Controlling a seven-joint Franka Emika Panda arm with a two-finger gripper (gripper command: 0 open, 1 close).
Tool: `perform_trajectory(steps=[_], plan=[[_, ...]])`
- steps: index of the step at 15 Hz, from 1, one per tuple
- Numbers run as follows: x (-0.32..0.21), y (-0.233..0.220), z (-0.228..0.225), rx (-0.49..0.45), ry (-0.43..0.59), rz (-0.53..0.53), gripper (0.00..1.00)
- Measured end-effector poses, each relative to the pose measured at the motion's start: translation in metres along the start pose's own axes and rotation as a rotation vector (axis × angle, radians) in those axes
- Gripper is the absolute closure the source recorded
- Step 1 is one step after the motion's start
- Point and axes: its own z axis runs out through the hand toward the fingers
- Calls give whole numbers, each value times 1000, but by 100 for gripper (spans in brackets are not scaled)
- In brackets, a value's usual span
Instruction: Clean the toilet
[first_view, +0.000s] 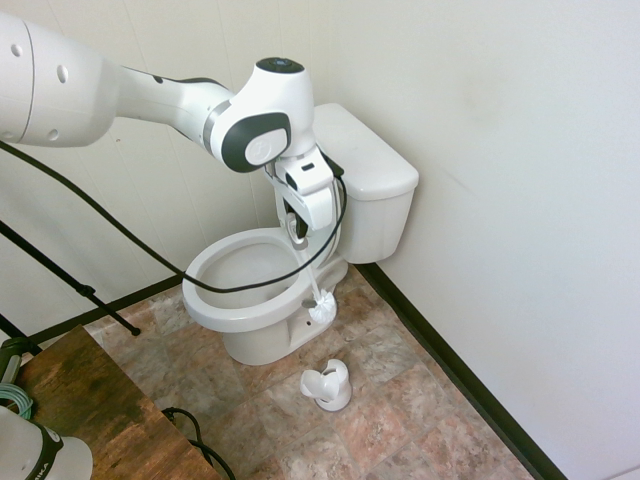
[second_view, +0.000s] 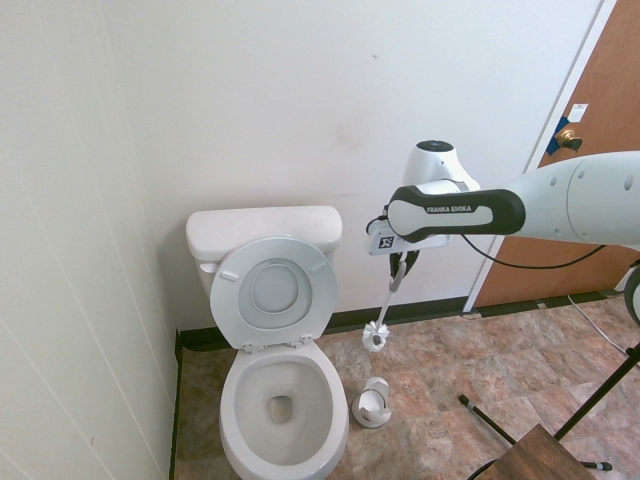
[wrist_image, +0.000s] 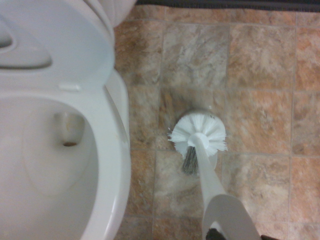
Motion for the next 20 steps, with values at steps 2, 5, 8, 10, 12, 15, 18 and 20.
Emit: perform_trajectory(steps=[2,5,8,10,12,15,18,20], plan=[[12,15,26,-15,-21,16,100],[23,21,71,-38,-64,25,100],[28,15,113,-60,-104,30,100],[38,12,141,-71,-131,44,100],[48,10,171,-82,-159,56,100],[60,4,213,-100,-186,72,100],[74,-1,242,-107,-194,93,100],[82,-2,257,-114,-191,102,100]])
